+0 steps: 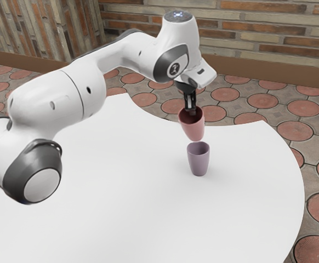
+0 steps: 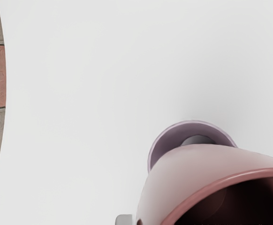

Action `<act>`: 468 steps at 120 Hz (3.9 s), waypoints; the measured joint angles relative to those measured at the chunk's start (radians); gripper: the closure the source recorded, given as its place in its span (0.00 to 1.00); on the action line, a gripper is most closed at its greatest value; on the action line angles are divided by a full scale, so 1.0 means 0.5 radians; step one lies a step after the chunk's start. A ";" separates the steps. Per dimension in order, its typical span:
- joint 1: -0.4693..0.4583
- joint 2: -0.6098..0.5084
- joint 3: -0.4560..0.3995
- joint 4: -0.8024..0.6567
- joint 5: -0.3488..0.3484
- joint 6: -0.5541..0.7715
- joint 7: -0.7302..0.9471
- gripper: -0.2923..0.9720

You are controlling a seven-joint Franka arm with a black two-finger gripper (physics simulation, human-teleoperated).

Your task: Place the left cup onto the right cup

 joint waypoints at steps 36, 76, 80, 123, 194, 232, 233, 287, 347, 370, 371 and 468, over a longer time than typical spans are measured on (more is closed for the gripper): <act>0.027 0.076 -0.022 0.069 -0.057 0.097 0.016 0.85; 0.120 0.167 -0.109 0.172 -0.063 0.053 0.083 0.85; 0.128 0.172 -0.111 0.176 -0.063 0.036 0.092 0.85; 0.142 0.196 -0.110 0.189 -0.061 -0.064 0.201 0.85; 0.128 0.263 -0.113 0.249 -0.065 0.006 0.377 0.85; 0.116 0.264 -0.116 0.244 -0.069 0.041 0.425 0.85; 0.116 0.264 -0.116 0.243 -0.071 0.042 0.426 0.85; 0.121 0.264 -0.102 0.210 -0.111 0.040 0.451 0.85; 0.122 0.279 -0.091 0.194 -0.152 0.019 0.456 0.85; 0.122 0.288 -0.088 0.196 -0.155 0.019 0.471 0.58; 0.122 0.288 -0.088 0.196 -0.155 0.019 0.472 0.57; 0.129 0.254 -0.078 0.190 -0.149 -0.013 0.544 0.24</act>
